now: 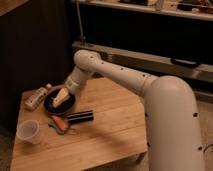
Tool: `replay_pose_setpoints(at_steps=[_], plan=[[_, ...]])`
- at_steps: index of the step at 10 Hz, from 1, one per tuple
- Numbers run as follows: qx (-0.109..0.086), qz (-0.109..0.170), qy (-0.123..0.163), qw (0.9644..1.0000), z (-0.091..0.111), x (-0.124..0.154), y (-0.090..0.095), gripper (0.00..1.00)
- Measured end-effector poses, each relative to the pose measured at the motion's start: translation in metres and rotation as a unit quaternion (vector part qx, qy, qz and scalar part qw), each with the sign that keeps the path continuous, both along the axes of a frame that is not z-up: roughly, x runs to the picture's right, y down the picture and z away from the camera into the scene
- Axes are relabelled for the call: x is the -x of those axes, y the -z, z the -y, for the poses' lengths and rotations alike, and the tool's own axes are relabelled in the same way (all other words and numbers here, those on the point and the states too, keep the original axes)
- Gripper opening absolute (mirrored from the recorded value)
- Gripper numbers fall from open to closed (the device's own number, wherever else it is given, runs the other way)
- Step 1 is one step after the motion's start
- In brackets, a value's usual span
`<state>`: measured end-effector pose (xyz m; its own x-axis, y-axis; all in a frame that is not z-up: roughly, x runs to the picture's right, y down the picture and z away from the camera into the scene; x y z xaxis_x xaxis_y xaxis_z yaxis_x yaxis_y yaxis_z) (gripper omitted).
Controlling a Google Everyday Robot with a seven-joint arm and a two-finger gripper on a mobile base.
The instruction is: Place the pepper in the ceramic bowl
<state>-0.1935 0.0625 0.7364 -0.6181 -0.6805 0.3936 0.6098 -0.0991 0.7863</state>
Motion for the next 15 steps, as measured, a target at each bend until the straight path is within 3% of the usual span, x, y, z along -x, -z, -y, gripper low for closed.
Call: replay_pose_setpoints(at_steps=[2,5,10,13,15], plan=[[-0.002,-0.011,-0.001,0.9999,-0.017,-0.003,0.0,0.8],[0.011,-0.014,0.023,0.9996,-0.058,0.018,-0.014,0.8],[0.013,-0.04,0.063,0.9971,-0.09,0.03,-0.027,0.8],[0.029,-0.045,0.088,0.9947,-0.113,0.036,-0.035,0.8],[0.034,-0.05,0.09,0.9941,-0.122,0.034,-0.041,0.8]])
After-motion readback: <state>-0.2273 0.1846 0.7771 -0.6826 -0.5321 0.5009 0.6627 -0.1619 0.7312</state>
